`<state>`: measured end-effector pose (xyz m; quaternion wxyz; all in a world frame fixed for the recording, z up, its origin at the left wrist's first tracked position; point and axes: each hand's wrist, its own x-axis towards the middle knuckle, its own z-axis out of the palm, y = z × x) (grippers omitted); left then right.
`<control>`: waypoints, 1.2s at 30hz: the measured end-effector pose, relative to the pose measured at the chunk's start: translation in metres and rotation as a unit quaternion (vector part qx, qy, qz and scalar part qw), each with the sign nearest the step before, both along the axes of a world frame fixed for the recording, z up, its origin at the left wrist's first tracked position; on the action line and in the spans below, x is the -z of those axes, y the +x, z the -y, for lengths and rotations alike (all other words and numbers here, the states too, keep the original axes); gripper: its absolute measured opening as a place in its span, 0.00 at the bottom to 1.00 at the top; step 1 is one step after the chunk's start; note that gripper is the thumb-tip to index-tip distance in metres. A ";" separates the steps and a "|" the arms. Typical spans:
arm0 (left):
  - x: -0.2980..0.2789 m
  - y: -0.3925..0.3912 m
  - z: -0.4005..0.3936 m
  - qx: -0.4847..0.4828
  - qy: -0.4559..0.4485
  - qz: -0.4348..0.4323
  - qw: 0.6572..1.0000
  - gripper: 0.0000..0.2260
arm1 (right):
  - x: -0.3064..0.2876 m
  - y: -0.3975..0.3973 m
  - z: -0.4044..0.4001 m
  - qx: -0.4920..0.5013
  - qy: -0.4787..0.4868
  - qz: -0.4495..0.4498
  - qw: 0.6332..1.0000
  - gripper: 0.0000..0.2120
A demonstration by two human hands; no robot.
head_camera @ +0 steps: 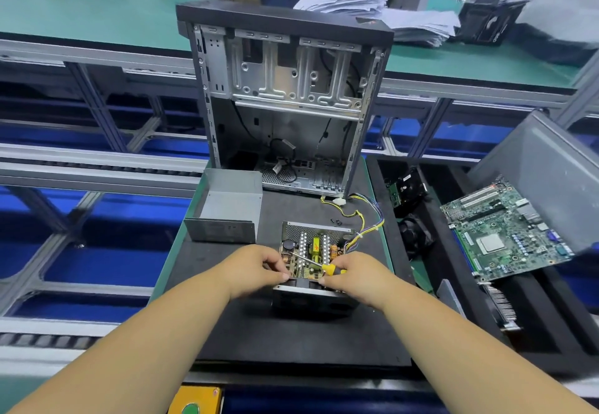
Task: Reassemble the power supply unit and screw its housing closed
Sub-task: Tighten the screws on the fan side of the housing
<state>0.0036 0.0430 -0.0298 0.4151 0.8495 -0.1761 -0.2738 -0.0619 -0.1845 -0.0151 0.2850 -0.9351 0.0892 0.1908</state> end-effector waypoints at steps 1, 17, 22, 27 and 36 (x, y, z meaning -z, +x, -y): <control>0.000 -0.001 -0.002 0.012 -0.002 0.000 1.000 0.03 | -0.001 -0.001 0.001 -0.008 0.006 -0.001 1.000 0.16; -0.018 0.001 -0.001 0.045 -0.038 0.098 0.993 0.11 | -0.031 0.003 0.013 -0.125 -0.073 0.085 0.986 0.14; -0.042 0.005 -0.004 0.056 -0.046 0.097 0.993 0.10 | -0.049 0.005 0.018 -0.140 -0.045 0.106 0.983 0.15; -0.066 0.016 -0.013 0.061 -0.089 0.022 0.994 0.09 | -0.076 0.025 0.020 -0.198 -0.034 0.097 0.975 0.13; -0.050 0.029 -0.010 -0.017 -0.137 -0.099 0.985 0.05 | -0.074 0.064 0.026 -0.179 0.062 -0.033 0.981 0.11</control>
